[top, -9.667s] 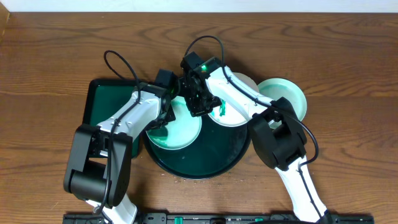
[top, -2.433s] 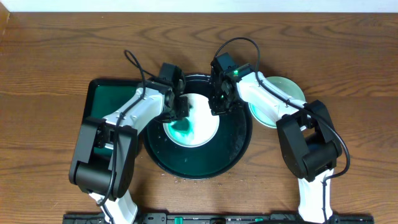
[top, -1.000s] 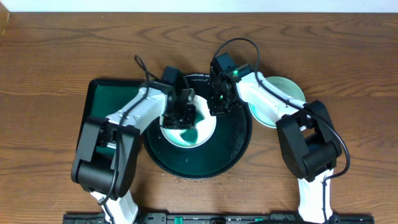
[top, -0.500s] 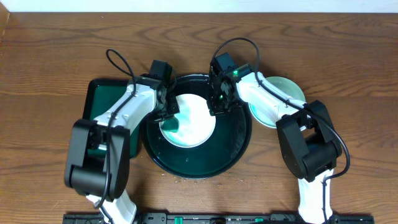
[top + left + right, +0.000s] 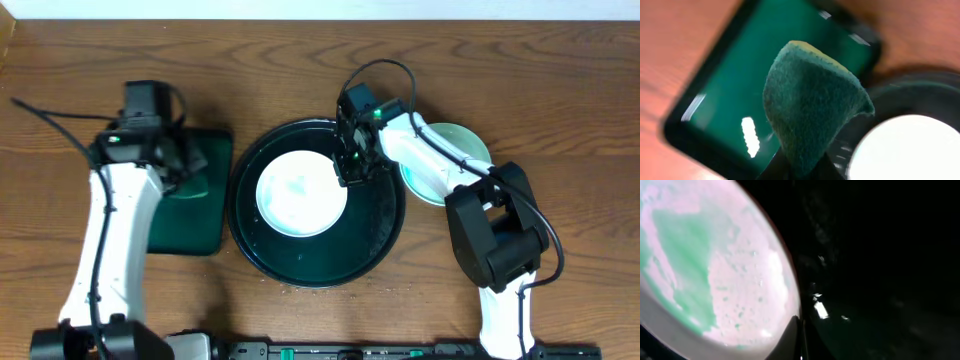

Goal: Clean dirty plates on tray and stack at the side
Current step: 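Return the sponge to the basin with the left gripper, then lift the last plate with the right gripper and stack it on the pile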

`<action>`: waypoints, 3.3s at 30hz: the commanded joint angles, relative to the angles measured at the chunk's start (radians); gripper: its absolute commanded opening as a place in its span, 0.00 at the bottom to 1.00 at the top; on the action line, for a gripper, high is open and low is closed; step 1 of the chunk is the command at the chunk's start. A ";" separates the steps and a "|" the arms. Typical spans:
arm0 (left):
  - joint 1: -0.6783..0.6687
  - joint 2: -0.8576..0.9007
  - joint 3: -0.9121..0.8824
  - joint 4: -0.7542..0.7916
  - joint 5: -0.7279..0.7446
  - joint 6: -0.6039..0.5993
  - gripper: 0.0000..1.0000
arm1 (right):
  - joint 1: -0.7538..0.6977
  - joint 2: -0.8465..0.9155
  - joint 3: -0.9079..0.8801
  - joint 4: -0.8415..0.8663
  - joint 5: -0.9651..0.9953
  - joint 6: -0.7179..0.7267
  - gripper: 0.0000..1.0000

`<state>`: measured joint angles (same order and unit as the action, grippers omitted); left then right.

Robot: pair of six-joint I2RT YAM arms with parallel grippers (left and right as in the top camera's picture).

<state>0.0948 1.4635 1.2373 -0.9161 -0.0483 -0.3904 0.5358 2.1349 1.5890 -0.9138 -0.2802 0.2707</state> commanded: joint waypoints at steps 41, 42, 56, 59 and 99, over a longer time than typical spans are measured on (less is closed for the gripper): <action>0.169 0.125 -0.044 0.001 -0.031 -0.074 0.07 | 0.023 0.136 0.101 -0.044 -0.060 -0.001 0.01; 0.169 0.125 -0.044 0.000 -0.031 -0.074 0.07 | 0.020 0.134 0.111 -0.049 -0.057 -0.002 0.01; 0.168 0.125 -0.050 -0.048 -0.005 0.017 0.07 | 0.085 -0.211 0.132 -0.005 0.551 -0.203 0.01; 0.168 0.125 -0.054 -0.041 -0.006 0.045 0.07 | 0.164 -0.241 0.132 -0.003 0.899 -0.217 0.01; 0.168 0.125 -0.154 0.039 -0.005 0.076 0.70 | 0.212 -0.304 0.132 -0.031 0.705 -0.098 0.01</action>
<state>0.2611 1.5864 1.0859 -0.8673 -0.0517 -0.3164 0.8368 1.8927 1.7138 -0.9527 0.7113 0.1349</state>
